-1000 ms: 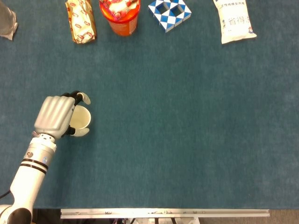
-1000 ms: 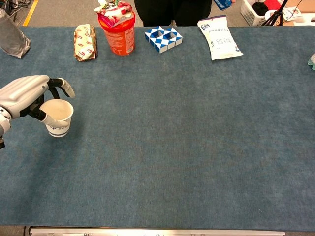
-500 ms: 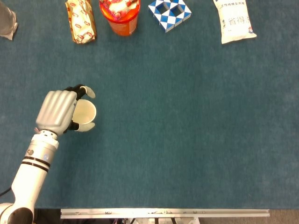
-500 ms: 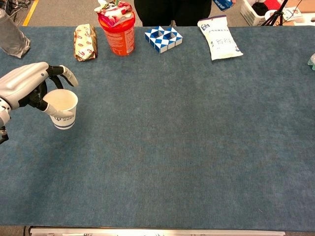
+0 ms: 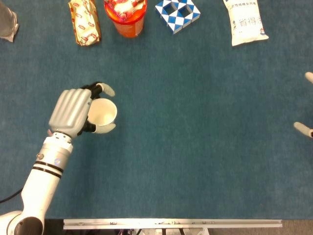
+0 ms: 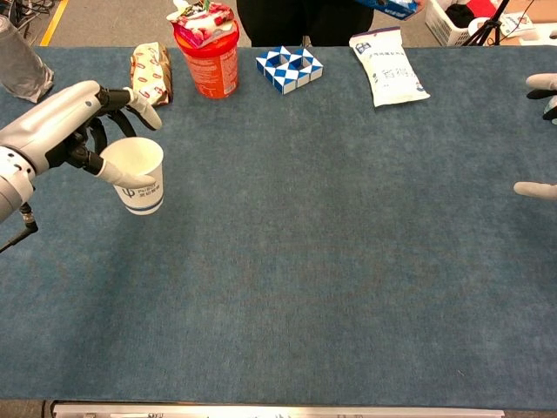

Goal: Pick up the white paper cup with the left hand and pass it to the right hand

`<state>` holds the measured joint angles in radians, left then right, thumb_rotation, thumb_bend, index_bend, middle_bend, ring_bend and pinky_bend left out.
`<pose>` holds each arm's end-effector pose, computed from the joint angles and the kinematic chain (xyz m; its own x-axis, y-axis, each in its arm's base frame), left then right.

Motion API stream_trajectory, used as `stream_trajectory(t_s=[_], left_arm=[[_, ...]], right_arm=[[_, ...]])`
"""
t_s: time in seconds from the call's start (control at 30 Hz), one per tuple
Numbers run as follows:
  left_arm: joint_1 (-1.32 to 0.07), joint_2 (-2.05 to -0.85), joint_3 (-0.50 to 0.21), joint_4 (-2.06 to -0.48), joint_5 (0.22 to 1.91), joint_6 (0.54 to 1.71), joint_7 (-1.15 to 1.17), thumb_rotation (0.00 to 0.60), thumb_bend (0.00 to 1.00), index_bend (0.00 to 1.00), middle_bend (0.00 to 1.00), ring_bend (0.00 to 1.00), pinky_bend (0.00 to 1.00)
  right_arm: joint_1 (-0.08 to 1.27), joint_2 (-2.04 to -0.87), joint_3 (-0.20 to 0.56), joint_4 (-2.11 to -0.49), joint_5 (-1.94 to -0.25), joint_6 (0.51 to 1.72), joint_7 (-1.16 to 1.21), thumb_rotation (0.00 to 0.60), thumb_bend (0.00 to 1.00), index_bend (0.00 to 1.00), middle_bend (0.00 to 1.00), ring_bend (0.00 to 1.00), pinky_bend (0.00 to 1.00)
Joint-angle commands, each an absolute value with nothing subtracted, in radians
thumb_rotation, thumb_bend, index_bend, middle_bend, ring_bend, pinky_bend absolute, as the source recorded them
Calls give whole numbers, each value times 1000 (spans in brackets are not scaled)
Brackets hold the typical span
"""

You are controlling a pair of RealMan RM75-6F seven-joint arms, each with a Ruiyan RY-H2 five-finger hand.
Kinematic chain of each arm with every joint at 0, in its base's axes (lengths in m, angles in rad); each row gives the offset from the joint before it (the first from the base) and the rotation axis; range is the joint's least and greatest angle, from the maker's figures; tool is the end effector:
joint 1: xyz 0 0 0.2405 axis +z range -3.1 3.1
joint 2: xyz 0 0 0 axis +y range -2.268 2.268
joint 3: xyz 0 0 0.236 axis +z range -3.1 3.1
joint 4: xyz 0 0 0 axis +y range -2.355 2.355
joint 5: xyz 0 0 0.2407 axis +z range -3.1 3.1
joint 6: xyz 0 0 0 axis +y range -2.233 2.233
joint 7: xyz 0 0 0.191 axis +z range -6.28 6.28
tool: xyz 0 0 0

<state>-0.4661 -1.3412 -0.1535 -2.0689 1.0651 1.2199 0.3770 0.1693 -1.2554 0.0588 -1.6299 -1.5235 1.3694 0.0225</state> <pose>-0.1109 0.2825 0.0027 0.0945 0.3141 0.9447 0.9886 -0.1411 -0.0520 -0.2616 -0.2507 0.0571 0.2411 -0.1018 0.9651 -0.9663 -0.1176 0.2290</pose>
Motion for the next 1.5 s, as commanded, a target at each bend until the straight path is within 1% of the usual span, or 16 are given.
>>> stream_trajectory(t_s=[0.03, 0.23, 0.57, 0.93, 1.17, 1.33, 1.5], left_arm=[[-482, -1355, -168, -2085, 1055, 1226, 391, 600, 23, 362, 338, 387, 627], [-511, -1383, -194, -2097, 1039, 1236, 415, 600, 23, 362, 338, 387, 627], [-568, -1426, -268, -2163, 968, 1258, 423, 600, 23, 362, 338, 387, 627], [-637, -1508, -301, -2182, 964, 1290, 468, 600, 23, 363, 338, 387, 628], [-674, -1551, -327, -2177, 946, 1302, 467, 600, 23, 363, 338, 387, 629], [-691, -1575, -330, -2166, 949, 1305, 466, 600, 23, 363, 338, 387, 629], [-713, -1599, -338, -2158, 948, 1306, 463, 600, 23, 363, 338, 387, 629]], right_arm=[[177, -1264, 60, -1640, -1533, 1369, 18, 600, 0, 142, 200, 263, 523], [190, -1277, 62, -1657, -1540, 1364, 8, 600, 0, 142, 200, 263, 523], [209, -1301, 66, -1660, -1538, 1353, -1, 600, 0, 142, 200, 263, 523], [226, -1344, 70, -1654, -1541, 1352, 24, 600, 0, 142, 200, 263, 523], [239, -1399, 73, -1640, -1552, 1358, 69, 600, 0, 142, 200, 263, 523], [249, -1439, 75, -1628, -1560, 1360, 87, 600, 0, 142, 200, 263, 523], [265, -1508, 85, -1605, -1573, 1373, 115, 600, 0, 142, 200, 263, 523]])
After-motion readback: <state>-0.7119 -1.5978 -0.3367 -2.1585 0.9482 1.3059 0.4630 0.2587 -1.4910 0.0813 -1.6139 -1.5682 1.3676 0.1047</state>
